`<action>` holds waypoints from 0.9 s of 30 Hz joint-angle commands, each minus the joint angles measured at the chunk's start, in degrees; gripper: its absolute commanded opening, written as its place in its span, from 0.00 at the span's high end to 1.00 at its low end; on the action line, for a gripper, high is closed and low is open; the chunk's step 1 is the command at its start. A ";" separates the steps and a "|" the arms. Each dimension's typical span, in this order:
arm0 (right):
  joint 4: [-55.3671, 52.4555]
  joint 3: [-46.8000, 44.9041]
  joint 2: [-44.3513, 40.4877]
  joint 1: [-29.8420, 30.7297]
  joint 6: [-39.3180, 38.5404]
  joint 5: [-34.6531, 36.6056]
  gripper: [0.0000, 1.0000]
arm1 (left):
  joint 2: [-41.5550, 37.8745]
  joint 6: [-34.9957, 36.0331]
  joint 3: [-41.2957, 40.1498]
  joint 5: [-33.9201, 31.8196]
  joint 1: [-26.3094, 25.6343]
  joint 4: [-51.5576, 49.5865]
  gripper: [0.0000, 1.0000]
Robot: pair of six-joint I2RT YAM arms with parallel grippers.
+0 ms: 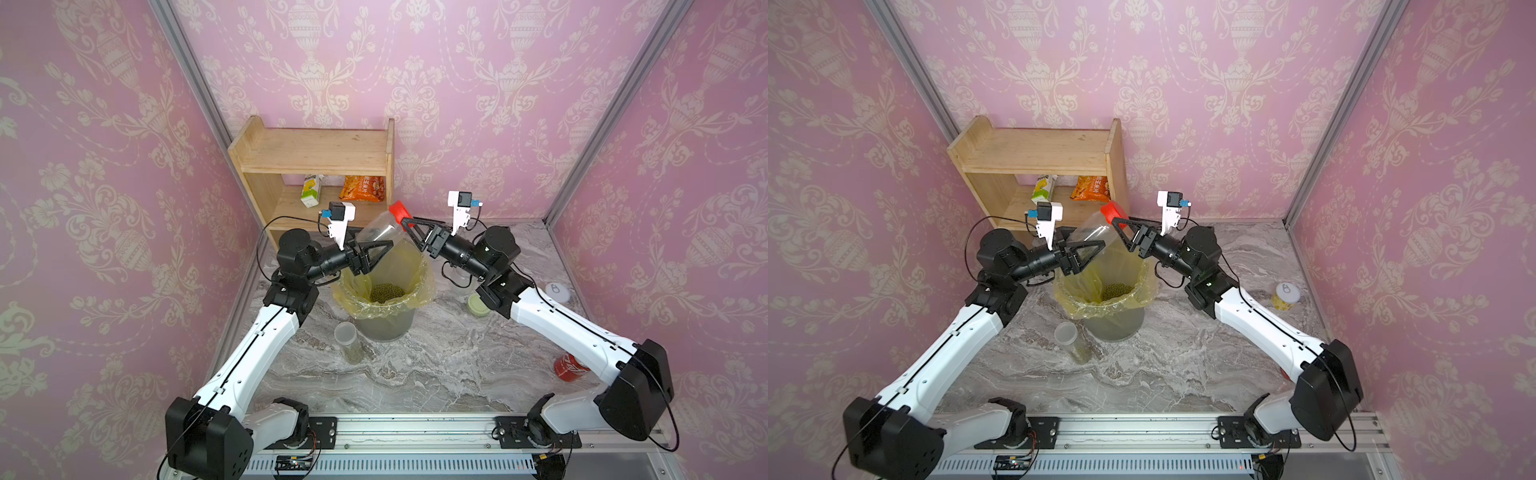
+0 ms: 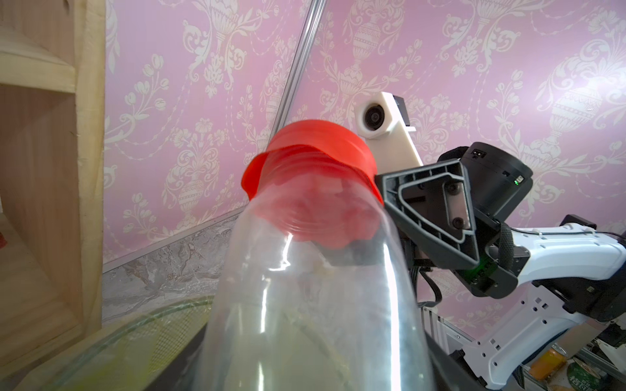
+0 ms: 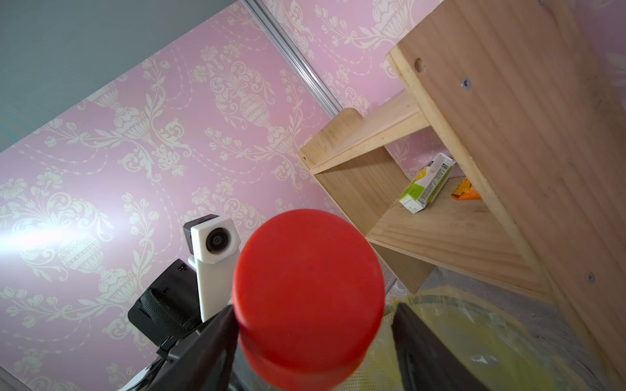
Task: Empty moldy mung beans from jars
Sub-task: Unscrew the lid from the jar.
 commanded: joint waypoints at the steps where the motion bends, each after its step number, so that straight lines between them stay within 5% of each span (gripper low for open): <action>1: 0.18 1.86 0.51 0.38 -1.23 -0.68 0.28 | -1.42 -1.52 1.39 -0.21 -0.01 3.22 0.58; 27: 2.16 2.43 1.00 -0.06 1.70 0.30 0.37 | -2.16 0.92 0.94 -1.00 -0.05 0.80 0.59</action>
